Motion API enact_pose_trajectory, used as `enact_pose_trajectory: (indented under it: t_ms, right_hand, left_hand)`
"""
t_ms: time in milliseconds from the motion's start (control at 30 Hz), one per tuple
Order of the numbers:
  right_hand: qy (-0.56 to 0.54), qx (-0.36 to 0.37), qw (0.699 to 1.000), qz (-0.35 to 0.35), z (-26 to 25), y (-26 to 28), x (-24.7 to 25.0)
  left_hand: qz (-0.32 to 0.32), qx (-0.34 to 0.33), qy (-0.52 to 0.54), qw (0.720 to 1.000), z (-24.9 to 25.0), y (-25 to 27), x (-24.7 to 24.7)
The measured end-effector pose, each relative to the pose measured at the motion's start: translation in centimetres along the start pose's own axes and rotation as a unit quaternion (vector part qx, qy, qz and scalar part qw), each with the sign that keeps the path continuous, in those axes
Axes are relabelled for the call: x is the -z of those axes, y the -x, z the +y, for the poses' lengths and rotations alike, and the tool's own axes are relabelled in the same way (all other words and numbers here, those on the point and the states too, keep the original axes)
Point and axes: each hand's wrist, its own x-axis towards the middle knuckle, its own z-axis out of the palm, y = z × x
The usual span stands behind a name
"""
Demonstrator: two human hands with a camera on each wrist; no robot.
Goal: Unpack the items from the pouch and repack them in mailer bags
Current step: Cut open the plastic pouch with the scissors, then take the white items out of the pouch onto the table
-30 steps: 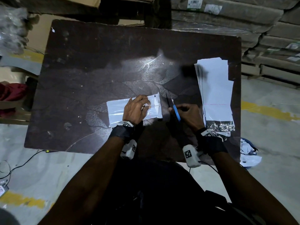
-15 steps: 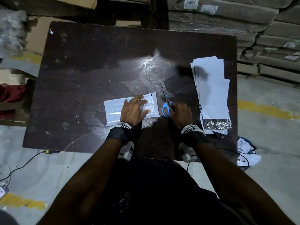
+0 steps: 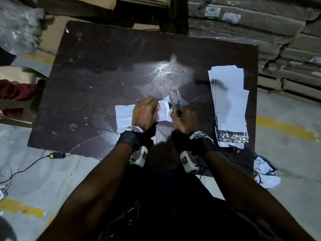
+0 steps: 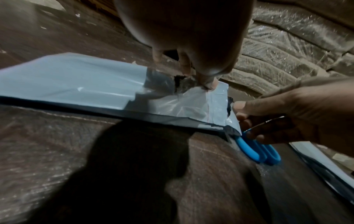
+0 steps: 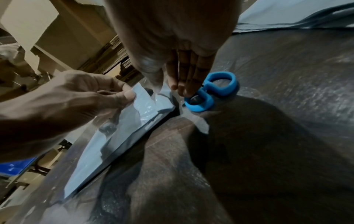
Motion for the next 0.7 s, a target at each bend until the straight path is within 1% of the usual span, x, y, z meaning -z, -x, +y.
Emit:
enact_pose_trajectory:
  t_ms: [67,133,200,267,333,433,500,600,700]
  right_hand:
    - [-0.030,0.008,1.000,-0.004,-0.3,0.0,0.0]
    - [-0.059,0.021,0.998,0.009,-0.8,0.0,0.2]
    - [-0.071,0.039,0.996,0.025,-1.1,0.0,0.2]
    - [-0.073,0.054,0.996,0.019,-1.3,-0.2,0.1]
    - [-0.101,0.057,0.993,0.017,-1.5,-0.2,0.0]
    - [-0.167,0.046,0.984,0.035,-2.1,-0.1,-0.1]
    - [-0.216,0.038,0.975,0.046,-3.1,0.2,0.0]
    - [-0.273,0.038,0.959,0.072,-5.1,0.6,0.0]
    - [-0.281,0.069,0.952,0.101,-7.4,0.8,-0.7]
  left_hand:
    - [0.010,0.008,-0.002,1.000,0.5,0.4,0.8]
    - [0.019,0.026,0.004,0.999,0.7,0.8,1.6]
    - [0.025,0.040,0.013,0.999,0.8,1.3,2.3]
    - [0.033,0.039,0.019,0.999,0.8,1.6,3.0]
    - [0.041,0.038,0.031,0.998,0.7,1.8,3.6]
    - [0.063,0.036,0.069,0.995,0.2,2.2,4.5]
    - [0.065,0.004,0.090,0.994,0.0,2.8,5.1]
    - [0.073,-0.060,0.060,0.994,-0.6,3.6,6.0]
    - [0.091,-0.079,0.048,0.992,-2.4,3.8,6.9]
